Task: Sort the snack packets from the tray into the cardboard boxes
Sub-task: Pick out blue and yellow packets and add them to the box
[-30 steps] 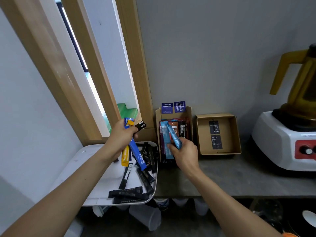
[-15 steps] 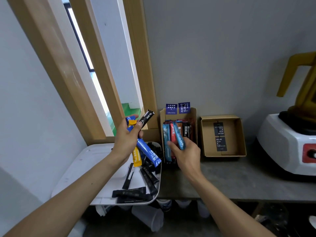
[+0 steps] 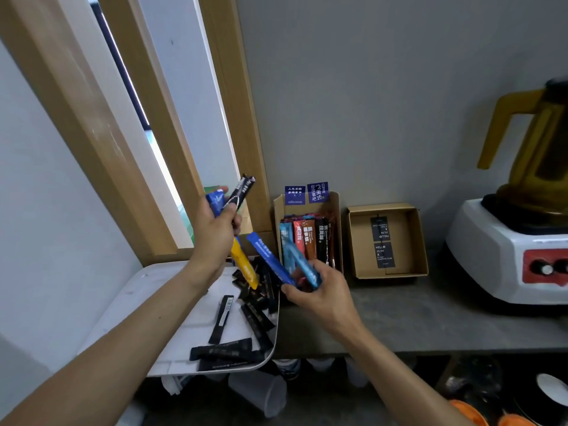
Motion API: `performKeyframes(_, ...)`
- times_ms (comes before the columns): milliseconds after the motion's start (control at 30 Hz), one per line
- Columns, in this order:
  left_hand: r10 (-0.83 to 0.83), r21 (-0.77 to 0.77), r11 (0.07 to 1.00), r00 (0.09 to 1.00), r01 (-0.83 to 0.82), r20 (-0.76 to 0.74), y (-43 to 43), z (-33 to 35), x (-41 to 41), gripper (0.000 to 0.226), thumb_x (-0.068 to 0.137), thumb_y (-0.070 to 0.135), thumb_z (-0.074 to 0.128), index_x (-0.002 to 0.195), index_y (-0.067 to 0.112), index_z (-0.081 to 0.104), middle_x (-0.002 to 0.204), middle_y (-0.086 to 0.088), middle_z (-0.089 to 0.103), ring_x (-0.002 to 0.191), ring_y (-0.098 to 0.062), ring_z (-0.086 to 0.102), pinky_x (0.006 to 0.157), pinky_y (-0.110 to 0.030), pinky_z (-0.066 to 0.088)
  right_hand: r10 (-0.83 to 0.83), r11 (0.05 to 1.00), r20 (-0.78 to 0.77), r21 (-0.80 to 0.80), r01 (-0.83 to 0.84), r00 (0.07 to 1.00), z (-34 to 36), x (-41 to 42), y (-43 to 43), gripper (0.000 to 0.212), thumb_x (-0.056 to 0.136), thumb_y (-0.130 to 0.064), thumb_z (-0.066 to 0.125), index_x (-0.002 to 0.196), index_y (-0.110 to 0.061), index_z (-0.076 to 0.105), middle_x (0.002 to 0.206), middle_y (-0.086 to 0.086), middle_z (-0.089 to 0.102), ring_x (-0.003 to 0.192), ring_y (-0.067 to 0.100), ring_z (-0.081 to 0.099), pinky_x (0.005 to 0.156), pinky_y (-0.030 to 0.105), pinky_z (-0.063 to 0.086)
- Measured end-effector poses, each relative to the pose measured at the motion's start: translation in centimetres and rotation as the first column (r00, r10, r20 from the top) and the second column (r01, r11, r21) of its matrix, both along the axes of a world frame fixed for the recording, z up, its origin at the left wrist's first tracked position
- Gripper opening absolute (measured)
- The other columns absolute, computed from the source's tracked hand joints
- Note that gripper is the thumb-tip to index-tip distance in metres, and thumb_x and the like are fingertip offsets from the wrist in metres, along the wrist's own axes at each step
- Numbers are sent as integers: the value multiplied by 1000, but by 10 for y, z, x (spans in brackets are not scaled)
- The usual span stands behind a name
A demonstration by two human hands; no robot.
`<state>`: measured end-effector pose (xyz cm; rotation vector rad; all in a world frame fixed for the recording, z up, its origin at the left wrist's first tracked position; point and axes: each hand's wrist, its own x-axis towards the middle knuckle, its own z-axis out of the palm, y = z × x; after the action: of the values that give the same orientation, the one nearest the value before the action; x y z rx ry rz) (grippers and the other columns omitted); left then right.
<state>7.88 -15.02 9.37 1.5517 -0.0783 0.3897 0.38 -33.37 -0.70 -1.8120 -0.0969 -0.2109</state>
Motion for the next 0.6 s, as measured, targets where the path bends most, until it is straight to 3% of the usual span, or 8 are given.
performKeyframes(100, 21, 45, 999, 1000, -21, -7, 9, -3, 5, 26, 107, 5, 45, 128, 18, 52, 91, -6, 56, 58, -2, 52, 53, -19, 46, -51, 997, -3, 64, 51, 999, -6, -1, -8, 23, 79, -20, 89, 88, -19, 67, 85, 0, 72, 77, 11, 70, 66, 28, 60)
performKeyframes(200, 25, 154, 988, 999, -22, -19, 8, -17, 0, 23, 107, 10, 47, 127, 20, 54, 86, -7, 59, 57, -3, 52, 53, -22, 47, -67, 993, -17, 98, 68, 998, -4, 0, -7, 30, 76, -22, 91, 93, -21, 66, 92, -4, 73, 89, 4, 72, 73, 27, 62)
performKeyframes(300, -3, 198, 980, 999, 12, -47, 8, -23, -2, 24, 106, 8, 48, 121, 23, 60, 83, -7, 60, 55, -5, 52, 52, -23, 45, -93, 988, -31, 119, 96, 995, -1, 1, -5, 35, 71, -23, 94, 90, -24, 64, 86, -6, 71, 87, 3, 71, 71, 24, 61)
performKeyframes(400, -72, 231, 969, 996, 83, -57, 7, -23, -6, 32, 104, 3, 47, 118, 25, 66, 99, -5, 68, 63, -13, 59, 50, -22, 44, -109, 989, -32, 94, 112, 993, -4, 2, -5, 39, 69, -24, 96, 88, -11, 64, 79, -7, 67, 74, -2, 67, 63, 20, 57)
performKeyframes(500, -119, 291, 949, 992, 124, -33, 5, -20, -9, 33, 104, 4, 48, 116, 25, 71, 95, -7, 73, 68, -29, 57, 48, -23, 40, -112, 990, -41, 87, 115, 993, -4, 3, -4, 45, 67, -26, 97, 88, -6, 63, 78, -6, 65, 67, -4, 62, 59, 16, 51)
performKeyframes(600, -100, 413, 908, 994, 74, 43, 1, -14, -9, 24, 102, 9, 56, 107, 24, 74, 121, 4, 67, 83, -21, 68, 56, -21, 47, -108, 989, -26, 101, 110, 994, -2, 3, -2, 42, 65, -26, 98, 85, -12, 63, 75, 0, 66, 63, 0, 59, 57, 16, 49)
